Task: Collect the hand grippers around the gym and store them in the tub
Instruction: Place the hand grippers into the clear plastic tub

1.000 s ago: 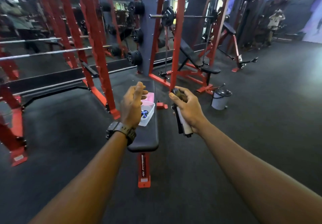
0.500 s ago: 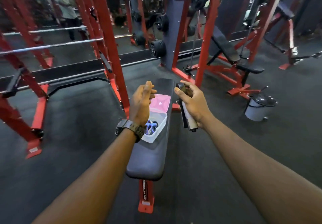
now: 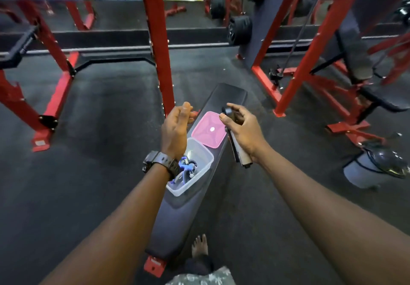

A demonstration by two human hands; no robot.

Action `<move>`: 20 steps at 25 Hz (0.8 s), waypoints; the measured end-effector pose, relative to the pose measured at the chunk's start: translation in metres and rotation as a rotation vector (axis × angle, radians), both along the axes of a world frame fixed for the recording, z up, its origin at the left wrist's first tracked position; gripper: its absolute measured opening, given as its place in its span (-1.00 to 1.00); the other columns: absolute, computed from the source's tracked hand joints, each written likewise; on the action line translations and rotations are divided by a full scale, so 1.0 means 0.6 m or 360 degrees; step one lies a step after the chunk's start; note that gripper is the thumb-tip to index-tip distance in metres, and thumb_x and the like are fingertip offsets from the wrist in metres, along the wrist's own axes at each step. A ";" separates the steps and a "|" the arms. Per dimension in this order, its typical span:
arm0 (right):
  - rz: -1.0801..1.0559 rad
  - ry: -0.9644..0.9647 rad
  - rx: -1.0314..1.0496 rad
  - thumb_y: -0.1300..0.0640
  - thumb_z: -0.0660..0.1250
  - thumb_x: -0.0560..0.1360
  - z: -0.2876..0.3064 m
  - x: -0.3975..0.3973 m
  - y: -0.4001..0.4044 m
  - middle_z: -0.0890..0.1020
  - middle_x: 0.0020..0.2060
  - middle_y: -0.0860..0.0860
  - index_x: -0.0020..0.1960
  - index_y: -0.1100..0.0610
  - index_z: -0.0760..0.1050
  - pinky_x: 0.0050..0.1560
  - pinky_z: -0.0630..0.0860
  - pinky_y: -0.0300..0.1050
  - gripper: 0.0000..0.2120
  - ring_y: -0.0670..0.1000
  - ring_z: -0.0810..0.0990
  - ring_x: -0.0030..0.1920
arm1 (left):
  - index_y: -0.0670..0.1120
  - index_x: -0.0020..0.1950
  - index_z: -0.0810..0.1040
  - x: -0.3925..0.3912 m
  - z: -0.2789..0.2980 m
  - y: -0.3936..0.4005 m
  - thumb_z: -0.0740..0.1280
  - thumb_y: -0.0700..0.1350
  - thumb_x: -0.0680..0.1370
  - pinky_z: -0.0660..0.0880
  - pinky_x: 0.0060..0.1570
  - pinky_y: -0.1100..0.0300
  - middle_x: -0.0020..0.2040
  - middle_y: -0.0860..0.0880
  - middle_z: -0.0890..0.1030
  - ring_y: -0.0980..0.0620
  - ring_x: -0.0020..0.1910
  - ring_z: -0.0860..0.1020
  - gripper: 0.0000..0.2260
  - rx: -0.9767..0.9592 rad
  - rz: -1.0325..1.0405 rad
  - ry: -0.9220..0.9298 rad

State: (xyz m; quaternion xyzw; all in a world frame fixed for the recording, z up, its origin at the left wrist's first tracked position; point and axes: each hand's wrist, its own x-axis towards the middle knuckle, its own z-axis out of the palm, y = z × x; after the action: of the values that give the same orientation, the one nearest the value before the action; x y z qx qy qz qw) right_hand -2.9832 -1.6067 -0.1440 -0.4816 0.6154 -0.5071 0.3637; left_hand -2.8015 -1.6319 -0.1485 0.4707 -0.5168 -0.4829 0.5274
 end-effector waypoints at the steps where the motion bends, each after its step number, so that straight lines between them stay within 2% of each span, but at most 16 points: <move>1: 0.0028 -0.0035 0.0064 0.05 0.46 0.51 -0.012 -0.008 -0.031 0.66 0.07 -0.05 0.30 0.05 0.52 0.05 0.66 0.03 -0.62 -0.03 0.66 0.02 | -0.06 0.00 0.60 -0.009 -0.017 -0.027 0.16 0.37 0.46 0.56 0.11 -0.13 -0.04 -0.11 0.67 -0.14 0.00 0.64 -0.47 0.0034 0.0032 -0.0021; 3: 0.0070 -0.0069 0.0159 0.06 0.45 0.53 -0.032 -0.022 -0.091 0.67 0.06 0.02 0.31 0.07 0.52 -0.09 0.64 0.03 -0.63 0.04 0.64 -0.11 | -0.12 0.02 0.61 -0.027 -0.040 -0.079 0.12 0.37 0.46 0.56 0.05 -0.01 -0.03 -0.11 0.68 -0.11 0.01 0.65 -0.41 0.0082 0.0093 -0.0080; 5: 0.0114 -0.0076 0.0220 0.05 0.44 0.53 -0.054 -0.038 -0.149 0.67 0.09 0.08 0.32 0.07 0.51 -0.15 0.63 0.03 -0.62 0.05 0.62 -0.16 | -0.14 0.05 0.60 -0.043 -0.058 -0.127 0.10 0.38 0.46 0.53 0.00 0.08 -0.02 -0.12 0.68 -0.09 0.01 0.66 -0.37 0.0141 0.0143 -0.0095; 9: 0.0193 -0.0061 0.0368 0.03 0.44 0.52 -0.128 -0.064 -0.258 0.68 0.10 0.08 0.30 0.05 0.52 -0.17 0.62 0.04 -0.63 0.06 0.63 -0.08 | -0.12 0.01 0.61 -0.086 -0.113 -0.210 0.10 0.38 0.46 0.54 0.07 -0.02 -0.06 -0.06 0.68 -0.01 -0.07 0.65 -0.39 0.0259 0.0250 -0.0126; 11: 0.0265 -0.0037 0.0441 -0.03 0.46 0.48 -0.183 -0.077 -0.310 0.69 0.09 0.04 0.29 0.03 0.53 -0.02 0.64 0.09 -0.59 0.07 0.66 0.03 | -0.11 -0.01 0.61 -0.120 -0.152 -0.247 0.12 0.37 0.45 0.52 0.07 -0.02 -0.11 -0.01 0.67 0.06 -0.13 0.63 -0.42 0.0360 0.0317 -0.0105; 13: 0.0347 0.0010 0.0507 -0.09 0.47 0.44 -0.242 -0.092 -0.357 0.69 0.11 -0.03 0.27 0.00 0.54 0.22 0.58 0.11 -0.55 0.01 0.65 0.14 | -0.07 -0.01 0.60 -0.154 -0.191 -0.280 0.12 0.37 0.44 0.51 0.05 0.00 -0.10 0.00 0.67 0.06 -0.11 0.63 -0.44 0.0461 0.0390 -0.0098; 14: 0.0401 0.0032 0.0535 -0.08 0.47 0.44 -0.268 -0.097 -0.378 0.68 0.12 -0.05 0.28 0.01 0.53 0.27 0.55 0.11 -0.56 -0.02 0.64 0.17 | -0.05 -0.01 0.59 -0.167 -0.208 -0.294 0.11 0.38 0.44 0.51 0.04 0.00 -0.08 -0.01 0.67 0.05 -0.09 0.63 -0.45 0.0500 0.0426 -0.0085; 17: 0.0534 0.0094 0.0628 -0.05 0.47 0.46 -0.351 -0.120 -0.445 0.67 0.12 -0.08 0.28 0.00 0.52 0.25 0.56 0.10 -0.59 -0.06 0.63 0.15 | -0.03 0.00 0.59 -0.204 -0.275 -0.348 0.12 0.38 0.43 0.51 0.01 0.08 -0.05 -0.05 0.68 0.02 -0.05 0.65 -0.47 0.0634 0.0564 -0.0015; 20: 0.0687 0.0271 0.0647 -0.03 0.47 0.48 -0.434 -0.131 -0.499 0.65 0.14 -0.10 0.32 0.01 0.50 0.26 0.55 -0.06 -0.56 -0.08 0.62 0.13 | -0.02 -0.01 0.58 -0.218 -0.348 -0.385 0.13 0.36 0.44 0.50 -0.02 0.14 -0.04 -0.06 0.67 -0.07 0.00 0.65 -0.50 0.0731 0.0673 0.0050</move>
State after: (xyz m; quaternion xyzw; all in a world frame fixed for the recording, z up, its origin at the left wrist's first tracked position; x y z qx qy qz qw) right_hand -3.0618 -1.9064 -0.4044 -0.5595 0.6158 -0.2424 0.4990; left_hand -2.9321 -1.8632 -0.3573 0.6670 -0.2766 -0.4740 0.5038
